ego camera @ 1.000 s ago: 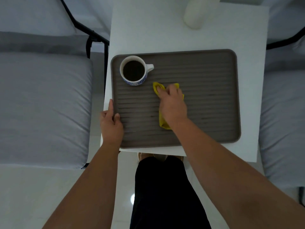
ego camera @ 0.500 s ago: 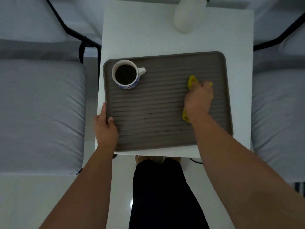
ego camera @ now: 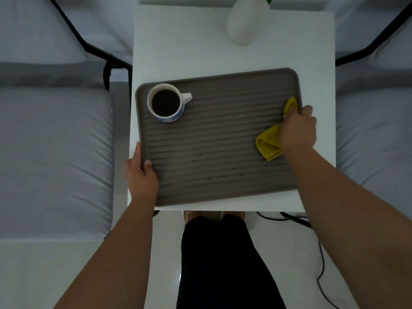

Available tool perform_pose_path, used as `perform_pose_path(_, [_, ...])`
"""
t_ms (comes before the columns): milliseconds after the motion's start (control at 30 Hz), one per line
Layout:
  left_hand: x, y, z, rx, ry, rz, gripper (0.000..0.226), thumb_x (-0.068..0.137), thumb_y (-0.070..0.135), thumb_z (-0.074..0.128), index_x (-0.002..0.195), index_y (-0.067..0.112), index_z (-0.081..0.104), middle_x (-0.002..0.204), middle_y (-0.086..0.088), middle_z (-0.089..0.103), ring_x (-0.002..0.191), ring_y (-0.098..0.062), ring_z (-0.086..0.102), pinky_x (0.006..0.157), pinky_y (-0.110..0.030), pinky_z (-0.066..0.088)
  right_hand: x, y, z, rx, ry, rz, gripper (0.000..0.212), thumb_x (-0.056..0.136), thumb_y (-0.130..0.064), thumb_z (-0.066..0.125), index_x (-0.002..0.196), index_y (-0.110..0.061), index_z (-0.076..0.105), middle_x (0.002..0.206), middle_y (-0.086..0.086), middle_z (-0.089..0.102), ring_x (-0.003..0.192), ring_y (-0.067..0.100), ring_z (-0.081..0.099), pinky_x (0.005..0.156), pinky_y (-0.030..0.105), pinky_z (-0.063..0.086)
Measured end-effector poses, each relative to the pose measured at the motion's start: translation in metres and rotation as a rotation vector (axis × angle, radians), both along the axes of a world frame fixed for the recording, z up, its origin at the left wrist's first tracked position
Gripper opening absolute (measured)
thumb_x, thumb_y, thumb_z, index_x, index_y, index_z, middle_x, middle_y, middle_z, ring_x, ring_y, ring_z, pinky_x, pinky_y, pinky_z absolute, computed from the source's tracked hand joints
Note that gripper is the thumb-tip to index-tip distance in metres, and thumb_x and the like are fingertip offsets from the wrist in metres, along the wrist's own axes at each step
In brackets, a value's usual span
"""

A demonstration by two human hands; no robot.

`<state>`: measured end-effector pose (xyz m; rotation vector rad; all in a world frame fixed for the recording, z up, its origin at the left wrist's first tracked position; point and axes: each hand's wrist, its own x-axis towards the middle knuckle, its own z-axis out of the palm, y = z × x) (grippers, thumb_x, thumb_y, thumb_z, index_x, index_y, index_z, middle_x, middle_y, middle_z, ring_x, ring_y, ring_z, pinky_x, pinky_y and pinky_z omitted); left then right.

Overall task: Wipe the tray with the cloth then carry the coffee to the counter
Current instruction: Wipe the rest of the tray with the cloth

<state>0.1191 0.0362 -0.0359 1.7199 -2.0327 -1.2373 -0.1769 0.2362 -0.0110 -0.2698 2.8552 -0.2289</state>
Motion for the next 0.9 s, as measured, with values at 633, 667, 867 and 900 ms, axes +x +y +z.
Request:
perform_pose_path(633, [-0.002,0.001,0.005,-0.021,-0.050,-0.041,0.055,0.099,0.011,0.043,0.148,0.031,0.031,0.114,0.001,0.038,0.104,-0.015,0.051,0.102,-0.025,0.036,0.059,0.028,-0.009,-0.016,-0.012,0.209,0.056,0.083,-0.009,0.043,0.138,-0.019,0.045,0.126,0.025,0.048,0.105,0.045,0.049,0.087,0.051,0.045])
perform_pose_path(667, [-0.002,0.001,0.005,-0.022,-0.048,-0.042,0.055,0.099,0.011,0.043,0.148,0.031,0.031,0.114,0.001,0.038,0.104,-0.015,0.050,0.101,-0.024,0.035,0.051,0.036,-0.007,-0.006,-0.022,0.133,0.055,0.086,-0.008,0.041,0.140,-0.018,0.041,0.128,0.024,0.045,0.108,0.043,0.046,0.089,0.050,0.043])
perform_pose_path(867, [0.000,0.002,0.004,-0.059,-0.075,-0.082,0.055,0.099,0.011,0.041,0.150,0.027,0.028,0.115,-0.006,0.038,0.103,-0.018,0.047,0.096,-0.022,0.032,0.064,0.004,-0.002,0.052,-0.008,0.153,0.062,0.083,-0.003,0.046,0.144,-0.012,0.035,0.132,0.023,0.044,0.127,0.044,0.036,0.100,0.053,0.031])
perform_pose_path(900, [0.000,0.002,0.004,-0.064,-0.081,-0.091,0.056,0.099,0.011,0.041,0.150,0.027,0.027,0.116,-0.009,0.039,0.105,-0.021,0.048,0.096,-0.023,0.032,0.073,-0.005,-0.001,0.064,-0.019,0.216,0.061,0.085,-0.005,0.045,0.144,-0.013,0.033,0.133,0.021,0.043,0.131,0.043,0.033,0.103,0.053,0.028])
